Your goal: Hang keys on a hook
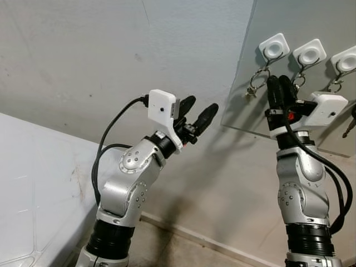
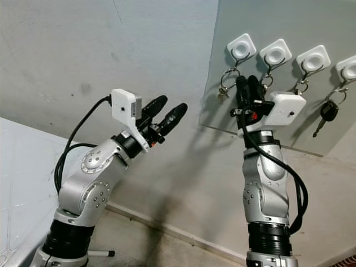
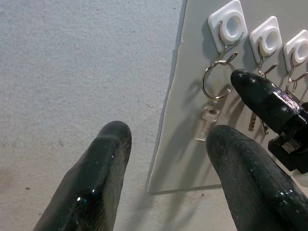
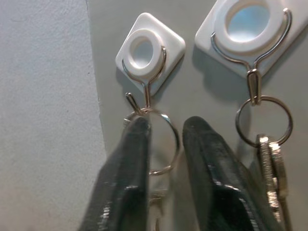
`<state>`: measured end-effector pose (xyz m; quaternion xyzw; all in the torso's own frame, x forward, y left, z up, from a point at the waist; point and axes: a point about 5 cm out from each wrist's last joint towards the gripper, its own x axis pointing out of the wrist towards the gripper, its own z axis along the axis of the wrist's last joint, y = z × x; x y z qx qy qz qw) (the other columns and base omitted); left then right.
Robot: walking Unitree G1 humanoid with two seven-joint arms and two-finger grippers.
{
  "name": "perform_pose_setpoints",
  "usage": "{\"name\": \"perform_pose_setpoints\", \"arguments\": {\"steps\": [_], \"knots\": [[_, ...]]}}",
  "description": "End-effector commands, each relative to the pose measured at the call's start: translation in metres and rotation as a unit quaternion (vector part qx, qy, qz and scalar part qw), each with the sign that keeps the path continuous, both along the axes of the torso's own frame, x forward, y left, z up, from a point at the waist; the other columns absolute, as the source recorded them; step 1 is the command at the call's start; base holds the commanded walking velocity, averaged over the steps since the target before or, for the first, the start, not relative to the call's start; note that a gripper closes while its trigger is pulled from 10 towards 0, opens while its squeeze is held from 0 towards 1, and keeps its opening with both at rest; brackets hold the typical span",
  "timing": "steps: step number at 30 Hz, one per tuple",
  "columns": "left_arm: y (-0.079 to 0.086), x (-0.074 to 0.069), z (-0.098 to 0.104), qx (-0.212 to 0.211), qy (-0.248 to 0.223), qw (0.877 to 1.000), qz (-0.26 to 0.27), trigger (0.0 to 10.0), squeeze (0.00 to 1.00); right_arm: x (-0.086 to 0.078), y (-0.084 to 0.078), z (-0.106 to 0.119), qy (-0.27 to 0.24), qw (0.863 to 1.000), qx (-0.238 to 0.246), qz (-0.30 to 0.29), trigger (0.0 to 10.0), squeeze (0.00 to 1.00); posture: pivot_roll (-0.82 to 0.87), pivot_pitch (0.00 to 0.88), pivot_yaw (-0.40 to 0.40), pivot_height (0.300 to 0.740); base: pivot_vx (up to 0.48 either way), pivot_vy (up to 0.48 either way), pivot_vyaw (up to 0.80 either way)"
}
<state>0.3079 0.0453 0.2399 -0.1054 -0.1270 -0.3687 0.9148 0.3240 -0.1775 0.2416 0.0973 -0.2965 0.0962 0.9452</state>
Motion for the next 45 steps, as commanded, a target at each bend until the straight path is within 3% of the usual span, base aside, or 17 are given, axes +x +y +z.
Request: {"name": "perform_pose_setpoints", "arguments": {"steps": [1,11,12,26,30,36,43,45], "knots": [[0.000,-0.002,0.007,-0.002,-0.012,1.000,-0.001,10.0,0.00,-0.004,0.002,0.004,-0.010,1.000,-0.002,0.012,10.0,1.00,0.00,0.055,-0.014,0.740,0.000,0.000,0.00],[0.005,-0.001,-0.002,0.004,-0.003,1.000,0.014,10.0,0.00,-0.010,0.005,-0.017,0.026,0.999,-0.022,0.027,10.0,1.00,0.00,0.057,-0.014,0.740,0.000,0.000,0.00],[0.006,-0.001,-0.005,0.005,-0.001,1.000,0.017,10.0,0.00,-0.012,0.007,-0.021,0.033,0.998,-0.028,0.036,10.0,0.00,-0.01,0.058,-0.013,0.740,0.000,0.000,0.00],[0.023,-0.002,-0.044,0.023,0.049,0.995,0.080,10.0,0.00,-0.028,0.013,-0.060,0.097,0.993,-0.040,0.052,10.0,0.00,-0.01,0.062,-0.005,0.740,0.000,0.000,0.00],[0.034,0.000,-0.072,0.036,0.092,0.986,0.131,10.0,0.00,-0.031,0.012,-0.077,0.124,0.991,-0.036,0.043,10.0,0.00,-0.01,0.062,-0.003,0.740,0.000,0.000,0.00],[0.044,0.002,-0.096,0.053,0.118,0.977,0.169,10.0,0.00,-0.032,0.012,-0.094,0.152,0.987,-0.035,0.036,10.0,0.00,-0.01,0.060,-0.002,0.740,0.000,0.000,0.00],[0.060,0.001,-0.137,0.097,0.150,0.961,0.213,10.0,0.00,-0.039,0.006,-0.135,0.221,0.974,-0.040,0.015,10.0,0.00,-0.01,0.058,-0.002,0.740,0.000,0.000,0.00],[0.063,0.000,-0.143,0.089,0.158,0.958,0.223,10.0,0.00,-0.041,0.005,-0.142,0.232,0.972,-0.043,0.013,10.0,0.00,-0.01,0.058,-0.002,0.740,0.000,0.000,0.00]]}}
